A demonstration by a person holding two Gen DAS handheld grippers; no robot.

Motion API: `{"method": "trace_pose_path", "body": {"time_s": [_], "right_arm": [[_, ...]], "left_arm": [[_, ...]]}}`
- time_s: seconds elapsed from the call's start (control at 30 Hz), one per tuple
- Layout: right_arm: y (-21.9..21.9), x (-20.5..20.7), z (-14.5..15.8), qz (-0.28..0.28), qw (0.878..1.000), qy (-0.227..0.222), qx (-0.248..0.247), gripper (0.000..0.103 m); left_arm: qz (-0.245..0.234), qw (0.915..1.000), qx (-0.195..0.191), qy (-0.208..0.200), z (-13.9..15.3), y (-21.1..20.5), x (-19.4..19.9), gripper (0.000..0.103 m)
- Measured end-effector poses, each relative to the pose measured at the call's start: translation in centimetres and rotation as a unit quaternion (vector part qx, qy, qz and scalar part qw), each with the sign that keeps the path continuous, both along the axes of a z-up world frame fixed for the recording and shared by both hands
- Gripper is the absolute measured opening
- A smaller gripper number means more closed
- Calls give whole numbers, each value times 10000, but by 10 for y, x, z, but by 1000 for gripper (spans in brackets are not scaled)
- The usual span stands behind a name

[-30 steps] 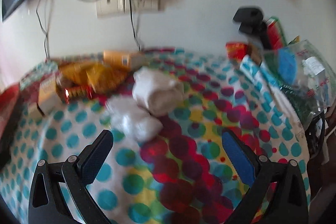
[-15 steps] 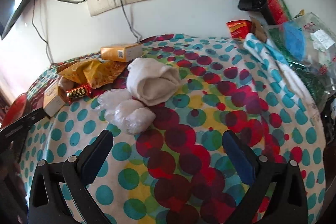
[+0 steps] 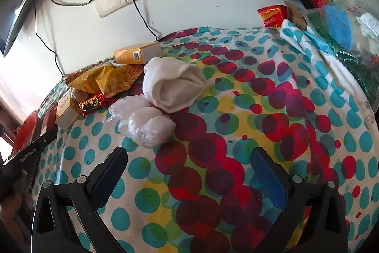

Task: Organize objects
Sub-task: 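Grasp the red MARUBI box with the left gripper and lift it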

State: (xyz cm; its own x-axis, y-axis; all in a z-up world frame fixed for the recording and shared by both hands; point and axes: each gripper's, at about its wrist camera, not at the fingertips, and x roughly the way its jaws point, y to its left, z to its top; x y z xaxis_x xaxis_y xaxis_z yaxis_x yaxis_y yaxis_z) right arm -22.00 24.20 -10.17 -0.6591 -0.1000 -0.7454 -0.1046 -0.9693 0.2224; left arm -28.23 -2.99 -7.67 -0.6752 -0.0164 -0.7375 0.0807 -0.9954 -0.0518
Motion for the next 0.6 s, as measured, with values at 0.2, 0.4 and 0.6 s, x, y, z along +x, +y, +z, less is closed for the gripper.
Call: {"method": "trace_pose_path", "body": {"time_s": [0.2,0.4,0.6], "right_arm": [[-2,2,3,16,10000,68,56,103],[-5,1,2,55,9999,61,90,103],[-12,2,3,129,9996,101,244,103]], "left_arm": [[-44,10000,-46,-66,0,15,10,33],[-158,9998,137,-27,7,26,41,33],[-173,9998,103,-43,6,26,60,33]]}}
